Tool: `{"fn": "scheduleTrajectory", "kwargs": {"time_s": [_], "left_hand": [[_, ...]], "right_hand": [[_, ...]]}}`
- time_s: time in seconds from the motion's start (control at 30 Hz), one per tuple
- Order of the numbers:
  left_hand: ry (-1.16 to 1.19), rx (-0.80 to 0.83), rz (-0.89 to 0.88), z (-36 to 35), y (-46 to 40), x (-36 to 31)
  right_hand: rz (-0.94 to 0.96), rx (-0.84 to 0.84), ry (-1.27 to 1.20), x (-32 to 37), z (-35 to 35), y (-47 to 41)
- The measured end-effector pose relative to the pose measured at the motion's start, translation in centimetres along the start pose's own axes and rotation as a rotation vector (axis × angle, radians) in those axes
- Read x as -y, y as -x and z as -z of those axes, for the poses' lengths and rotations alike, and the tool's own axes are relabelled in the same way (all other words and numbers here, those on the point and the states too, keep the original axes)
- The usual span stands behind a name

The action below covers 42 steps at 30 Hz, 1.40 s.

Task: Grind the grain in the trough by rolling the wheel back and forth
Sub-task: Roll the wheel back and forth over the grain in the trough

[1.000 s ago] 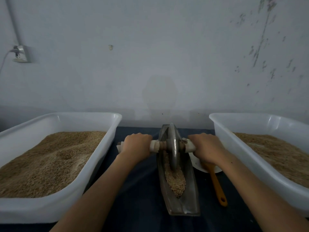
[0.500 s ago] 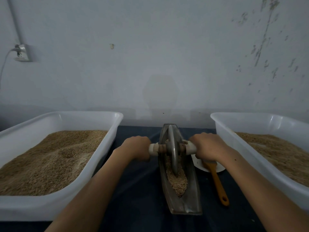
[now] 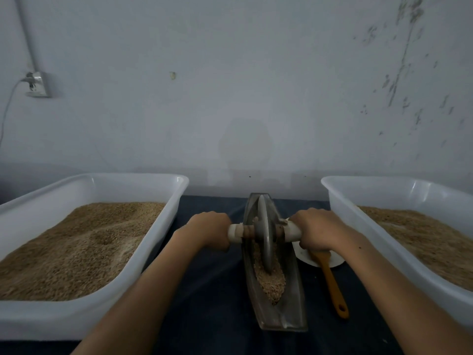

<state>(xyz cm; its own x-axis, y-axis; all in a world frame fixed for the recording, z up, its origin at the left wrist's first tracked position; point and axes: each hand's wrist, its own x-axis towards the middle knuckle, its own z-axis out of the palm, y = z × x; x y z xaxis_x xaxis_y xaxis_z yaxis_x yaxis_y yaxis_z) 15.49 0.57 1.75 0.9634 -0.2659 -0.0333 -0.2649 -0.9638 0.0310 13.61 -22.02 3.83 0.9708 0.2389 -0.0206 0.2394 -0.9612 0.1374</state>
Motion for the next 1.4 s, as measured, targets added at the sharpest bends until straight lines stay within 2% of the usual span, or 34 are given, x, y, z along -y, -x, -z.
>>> {"fn": "scheduleTrajectory", "kwargs": {"time_s": [0.1,0.23,0.3,0.43,0.53,0.63,0.8,0.9,0.97,1.03,1.17,1.23,1.33,1.4], "left_hand": [[0.015,0.071,-0.005,0.2,0.0,0.1],[0.019,0.048,0.004,0.3,0.1,-0.2],[-0.001,-0.021,0.015,0.3,0.1,-0.4],[-0.123,-0.286,0.036,-0.2,0.3,-1.1],[-0.142,-0.385,0.041,-0.5,0.2,-1.3],[-0.106,-0.326,0.026,-0.5,0.1,-0.8],[0.032,0.024,-0.003,-0.1,-0.2,0.2],[0.081,0.119,-0.015,0.0,-0.3,0.5],[0.068,0.103,-0.001,0.0,-0.3,0.5],[0.027,0.018,0.008,-0.1,-0.4,0.2],[-0.06,-0.256,0.012,-0.6,-0.2,-0.2],[-0.074,-0.338,0.015,-0.9,-0.1,-0.3],[-0.071,-0.336,0.018,-1.0,-0.1,-0.2],[-0.059,-0.24,0.019,-0.6,-0.1,-0.2]], "right_hand": [[-0.004,0.088,-0.024,-0.3,0.2,-0.2],[0.0,0.093,-0.054,-0.5,-0.1,-0.5],[0.002,0.018,-0.053,-0.6,-0.6,-0.7],[-0.02,-0.229,-0.078,-0.5,-1.8,-0.7],[-0.023,-0.262,-0.108,-0.5,-2.1,-0.6],[-0.015,-0.219,-0.068,-0.4,-1.7,-0.6],[0.023,-0.014,0.015,-0.1,-0.1,-0.3],[0.032,0.0,0.052,0.0,0.2,-0.3],[0.03,0.0,0.029,0.0,0.2,-0.3],[0.018,-0.019,0.001,-0.1,0.0,-0.2],[-0.007,-0.246,-0.012,0.0,-1.2,-0.3],[-0.018,-0.303,-0.017,0.1,-1.5,-0.4],[-0.017,-0.283,-0.016,0.1,-1.4,-0.4],[-0.002,-0.221,-0.013,0.0,-1.0,-0.3]]}}
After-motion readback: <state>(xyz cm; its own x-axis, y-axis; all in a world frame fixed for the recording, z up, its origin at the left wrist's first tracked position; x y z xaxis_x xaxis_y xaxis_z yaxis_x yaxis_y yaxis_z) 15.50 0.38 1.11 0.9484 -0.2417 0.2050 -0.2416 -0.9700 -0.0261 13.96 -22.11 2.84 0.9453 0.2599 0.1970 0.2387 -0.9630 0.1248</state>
